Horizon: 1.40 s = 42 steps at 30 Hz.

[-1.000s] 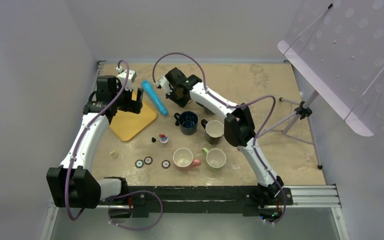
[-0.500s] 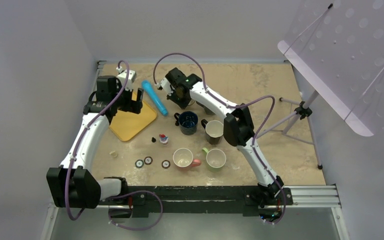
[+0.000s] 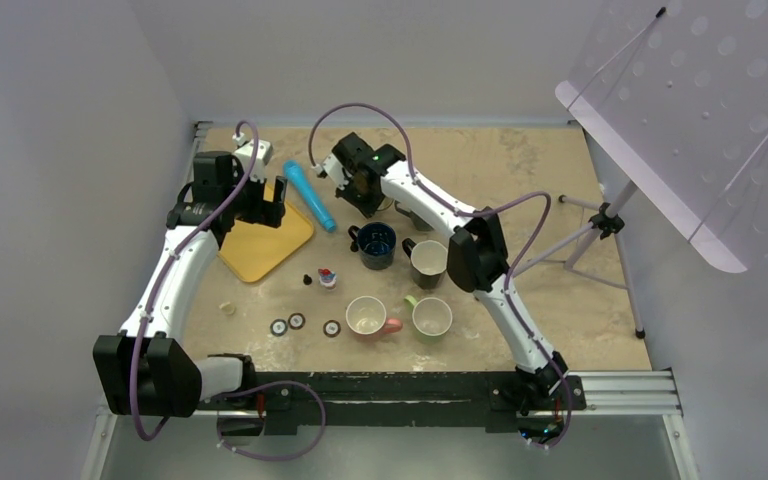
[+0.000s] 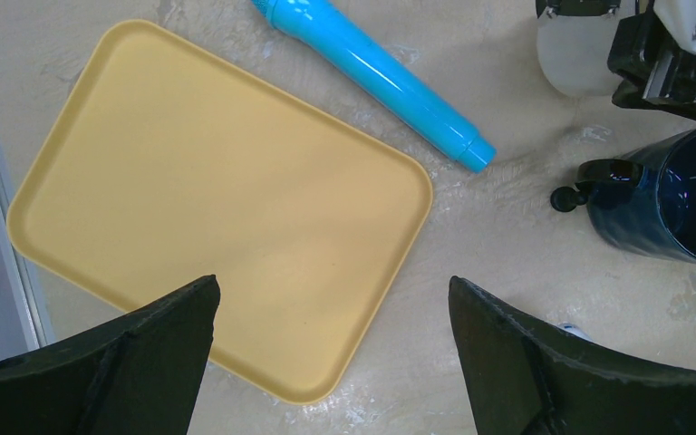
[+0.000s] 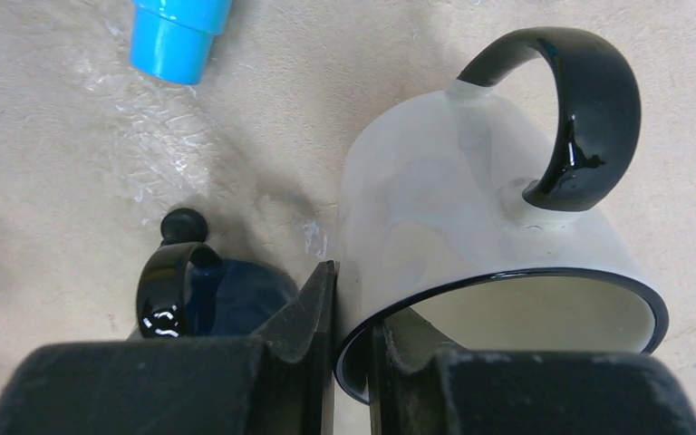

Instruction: Turn the mug right side up

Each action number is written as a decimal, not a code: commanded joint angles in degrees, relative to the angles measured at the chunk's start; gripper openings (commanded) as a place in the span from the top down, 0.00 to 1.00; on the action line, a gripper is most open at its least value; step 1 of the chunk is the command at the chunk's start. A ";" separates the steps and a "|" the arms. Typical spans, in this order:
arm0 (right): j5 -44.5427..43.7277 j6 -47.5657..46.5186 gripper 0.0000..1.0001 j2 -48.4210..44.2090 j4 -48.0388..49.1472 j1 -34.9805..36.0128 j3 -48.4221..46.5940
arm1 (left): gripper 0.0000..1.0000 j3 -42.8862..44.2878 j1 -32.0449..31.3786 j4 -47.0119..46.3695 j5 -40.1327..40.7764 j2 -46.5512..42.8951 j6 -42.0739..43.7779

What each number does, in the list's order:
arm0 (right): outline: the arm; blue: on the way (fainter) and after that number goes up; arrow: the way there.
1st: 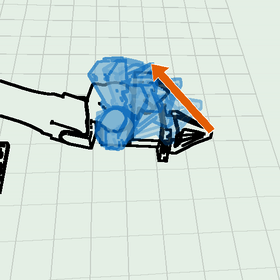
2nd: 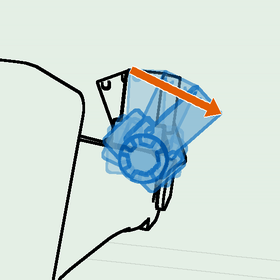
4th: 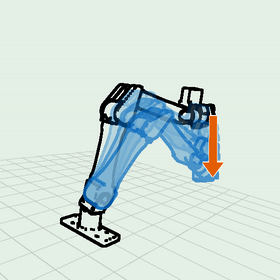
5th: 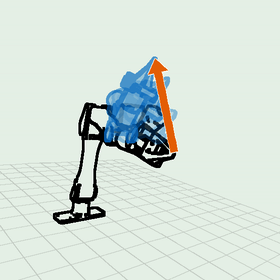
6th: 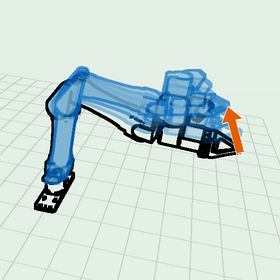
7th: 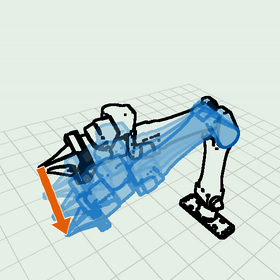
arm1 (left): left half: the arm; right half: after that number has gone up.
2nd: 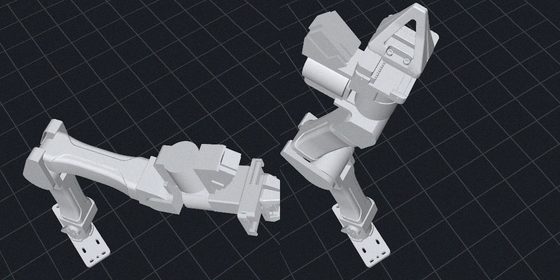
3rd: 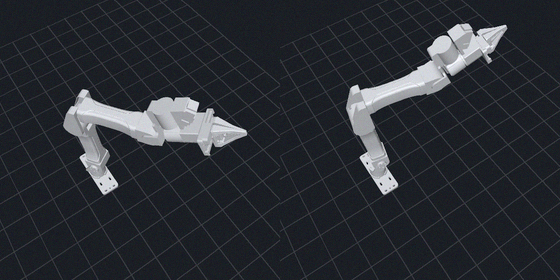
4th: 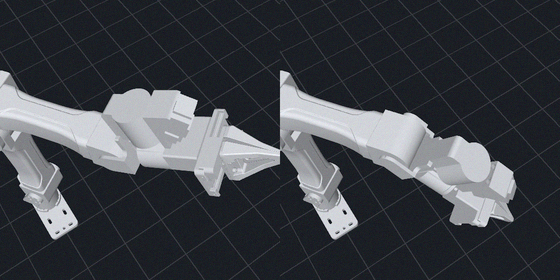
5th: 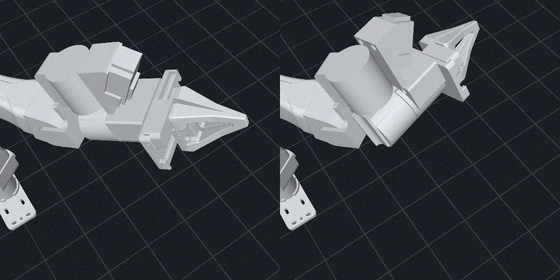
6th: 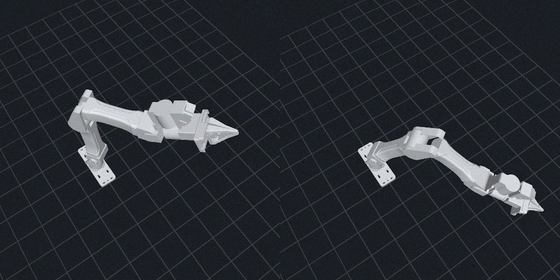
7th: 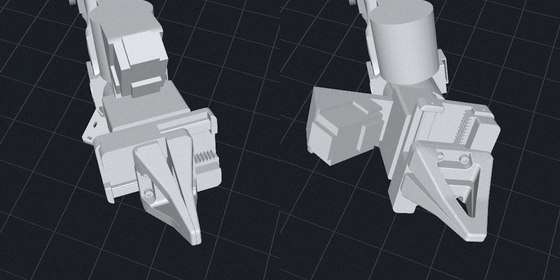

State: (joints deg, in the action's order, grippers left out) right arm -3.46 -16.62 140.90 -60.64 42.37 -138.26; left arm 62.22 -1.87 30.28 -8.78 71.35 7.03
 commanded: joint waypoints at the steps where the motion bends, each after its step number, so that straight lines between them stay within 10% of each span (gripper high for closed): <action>1: -2.36 -1.56 1.00 -2.02 3.83 -0.32 0.45 | 0.00 0.16 0.42 -1.90 -1.31 -0.62 -0.51; 4: -4.89 -2.48 0.96 -3.64 6.21 -0.36 2.76 | 0.00 0.11 0.46 -1.88 -1.57 -0.44 -0.47; 11: -8.79 -2.16 0.42 -5.23 7.50 -0.36 -1.27 | 0.00 0.36 0.45 -1.53 -2.72 0.18 -0.30; 17: -10.63 0.10 0.32 -14.95 13.44 -0.35 2.70 | 0.00 0.40 0.42 -1.25 -2.69 0.97 -0.17; 29: -8.57 12.45 0.17 -61.02 64.29 -0.27 70.17 | 0.00 -10.04 0.46 -17.15 0.06 -6.16 -8.49; 42: -25.74 22.16 0.11 -91.53 74.25 -5.63 105.48 | 0.00 -19.98 0.42 -21.32 2.82 -18.61 -9.82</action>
State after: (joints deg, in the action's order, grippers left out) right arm -20.97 1.85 58.08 7.35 40.34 -36.99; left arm 46.46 -1.87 12.82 -8.91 54.83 -2.48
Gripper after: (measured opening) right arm 0.882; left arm 0.997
